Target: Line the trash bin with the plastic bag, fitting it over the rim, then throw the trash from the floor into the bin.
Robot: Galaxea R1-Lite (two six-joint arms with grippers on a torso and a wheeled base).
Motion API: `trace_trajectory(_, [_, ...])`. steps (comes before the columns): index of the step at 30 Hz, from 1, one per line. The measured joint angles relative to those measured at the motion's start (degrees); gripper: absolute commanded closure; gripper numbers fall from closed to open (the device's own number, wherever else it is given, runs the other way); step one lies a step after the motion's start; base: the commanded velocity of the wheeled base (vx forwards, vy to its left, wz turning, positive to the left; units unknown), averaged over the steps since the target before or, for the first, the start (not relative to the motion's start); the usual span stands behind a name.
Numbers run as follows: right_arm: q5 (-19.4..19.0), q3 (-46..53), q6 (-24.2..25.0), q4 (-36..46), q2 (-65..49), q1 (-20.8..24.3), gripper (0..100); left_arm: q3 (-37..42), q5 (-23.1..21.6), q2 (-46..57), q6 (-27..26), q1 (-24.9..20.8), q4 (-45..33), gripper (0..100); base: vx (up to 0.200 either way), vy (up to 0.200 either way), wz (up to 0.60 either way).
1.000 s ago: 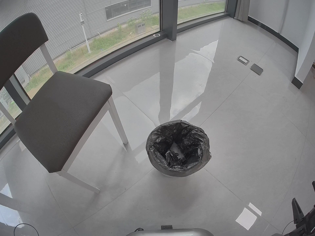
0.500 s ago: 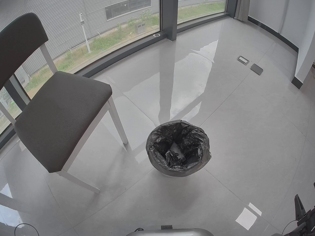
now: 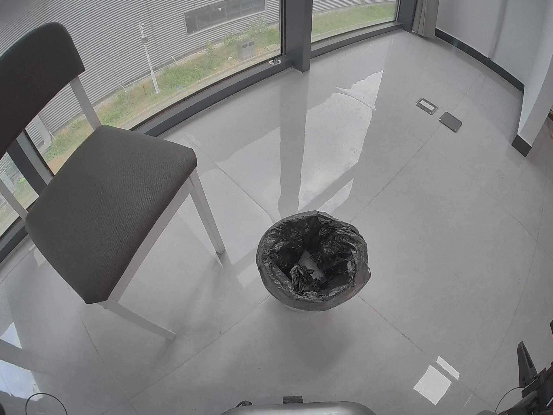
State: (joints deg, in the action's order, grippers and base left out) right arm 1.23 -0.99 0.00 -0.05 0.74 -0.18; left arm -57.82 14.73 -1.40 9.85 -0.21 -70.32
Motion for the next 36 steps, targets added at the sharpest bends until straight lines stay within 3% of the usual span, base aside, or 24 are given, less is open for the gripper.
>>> trace_trajectory(5, [-0.1, 0.0, 0.0, 0.0, 0.0, 0.0, 0, 9.1, -1.5, 0.4, 0.0, 0.0, 14.3, 0, 0.0, 0.0, 0.0])
trace_trajectory(12, [-0.2, 0.0, -0.1, -0.1, 0.0, 0.0, 0, 28.1, -3.4, 0.5, -1.6, 0.0, 39.0, 0, 0.0, 0.0, 0.0])
trace_trajectory(16, [-0.2, 0.0, -0.1, -0.1, 0.0, 0.0, 0, 39.1, -6.3, 0.6, -2.8, -0.1, 52.9, 0, 0.0, 0.0, 0.0])
trace_trajectory(20, [-0.2, 0.0, -0.1, -0.1, 0.0, 0.0, 0, 48.8, -12.8, 0.6, -4.3, -0.2, 63.3, 0, 0.0, 0.0, 0.0])
trace_trajectory(24, [-0.3, 0.0, -0.2, -0.1, 0.0, 0.0, 0, 53.1, -16.9, 0.5, -6.1, -0.3, 65.6, 0, 0.0, 0.0, 0.0])
trace_trajectory(31, [-0.3, 0.0, -0.2, -0.1, 0.0, 0.0, 0, 55.8, -17.0, 0.5, -11.6, -0.1, 68.2, 0, 0.0, 0.0, 0.0])
trace_trajectory(36, [-0.3, 0.0, -0.2, -0.1, 0.1, 0.0, 0, 56.7, -16.9, 0.5, -11.6, -0.1, 69.1, 0, 0.0, 0.0, 0.0])
